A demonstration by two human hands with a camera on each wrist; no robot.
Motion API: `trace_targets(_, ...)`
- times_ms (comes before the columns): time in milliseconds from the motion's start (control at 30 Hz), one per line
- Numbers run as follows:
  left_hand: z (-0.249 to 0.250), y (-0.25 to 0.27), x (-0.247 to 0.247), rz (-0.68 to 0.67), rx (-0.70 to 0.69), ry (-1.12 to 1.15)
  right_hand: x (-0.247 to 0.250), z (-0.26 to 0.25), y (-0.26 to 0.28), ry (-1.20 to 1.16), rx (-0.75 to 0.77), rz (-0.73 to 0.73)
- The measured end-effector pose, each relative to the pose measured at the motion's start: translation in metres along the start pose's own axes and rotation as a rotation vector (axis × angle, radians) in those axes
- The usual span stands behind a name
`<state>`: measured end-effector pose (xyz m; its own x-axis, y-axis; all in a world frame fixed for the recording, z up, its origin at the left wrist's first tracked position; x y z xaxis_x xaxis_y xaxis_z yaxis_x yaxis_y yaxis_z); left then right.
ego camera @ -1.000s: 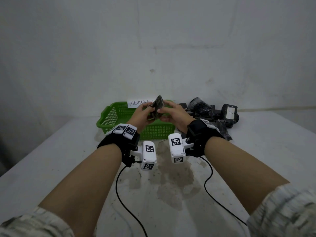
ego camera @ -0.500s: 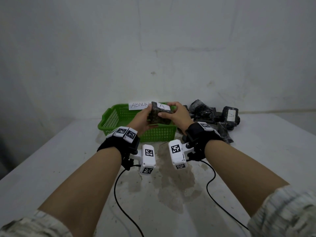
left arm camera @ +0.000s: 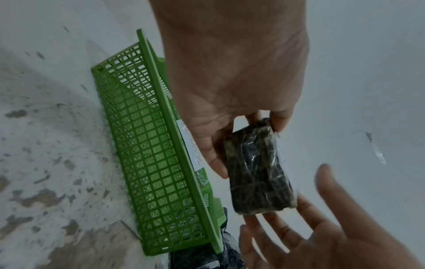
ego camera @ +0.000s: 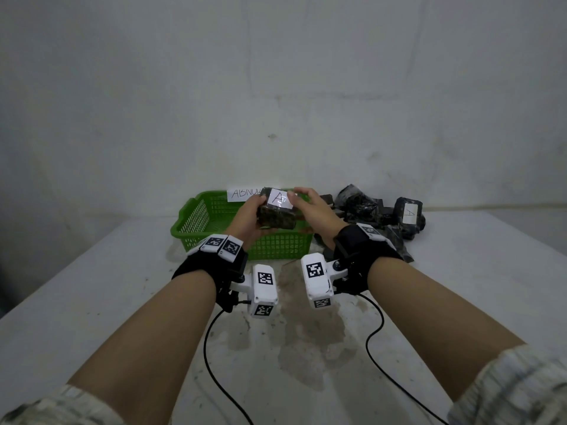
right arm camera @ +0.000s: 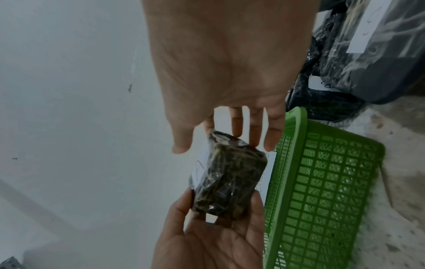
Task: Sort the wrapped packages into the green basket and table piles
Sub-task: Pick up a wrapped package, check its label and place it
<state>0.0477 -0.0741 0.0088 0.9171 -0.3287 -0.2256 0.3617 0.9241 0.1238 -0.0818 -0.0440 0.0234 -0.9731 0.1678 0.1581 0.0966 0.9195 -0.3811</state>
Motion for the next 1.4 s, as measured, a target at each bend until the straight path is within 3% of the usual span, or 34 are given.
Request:
trace_targets(100, -0.001, 0.001, -0.003, -0.012, 0.036, 0.061, -0.005, 0.004, 0.005, -0.072, -0.05, -0.023)
trace_targets(200, -0.003, 0.003, -0.006, -0.027, 0.069, 0.051, -0.007, -0.006, 0.006, -0.118, 0.044, -0.041)
trace_targets(300, 0.004, 0.005, -0.005, -0.025, 0.009, -0.052, -0.008, -0.012, 0.003, -0.039, 0.099, -0.025)
trace_targets(400, 0.012, 0.01, -0.003, -0.007, -0.052, -0.103, -0.004, -0.011, 0.001, -0.073, 0.052, 0.061)
trace_targets(633, 0.02, 0.01, 0.004, 0.056, -0.115, -0.261, -0.019, -0.002, 0.011, -0.107, -0.036, -0.112)
trace_targets(867, 0.017, 0.01, -0.011, -0.028, -0.072, -0.139, -0.018, -0.009, 0.007, -0.053, -0.007, -0.078)
trace_targets(1200, 0.022, 0.005, -0.009, 0.058, -0.145, -0.192, -0.017, -0.005, 0.014, -0.093, -0.03, -0.125)
trace_targets(1400, 0.016, 0.008, -0.011, 0.029, -0.084, -0.063, -0.017, -0.007, 0.015, -0.192, -0.055, -0.059)
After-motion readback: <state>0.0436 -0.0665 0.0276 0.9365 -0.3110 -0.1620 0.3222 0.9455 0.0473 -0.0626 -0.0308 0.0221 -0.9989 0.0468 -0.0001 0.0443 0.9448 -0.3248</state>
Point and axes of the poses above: each hand's wrist, its own y-axis away from the middle knuckle, its own x-axis out of the back of the hand, z = x × y, the point moved 8 cm from there along -y, towards the middle knuckle, and after that the axes turned 11 degrees about x, right-handed, at the moved point
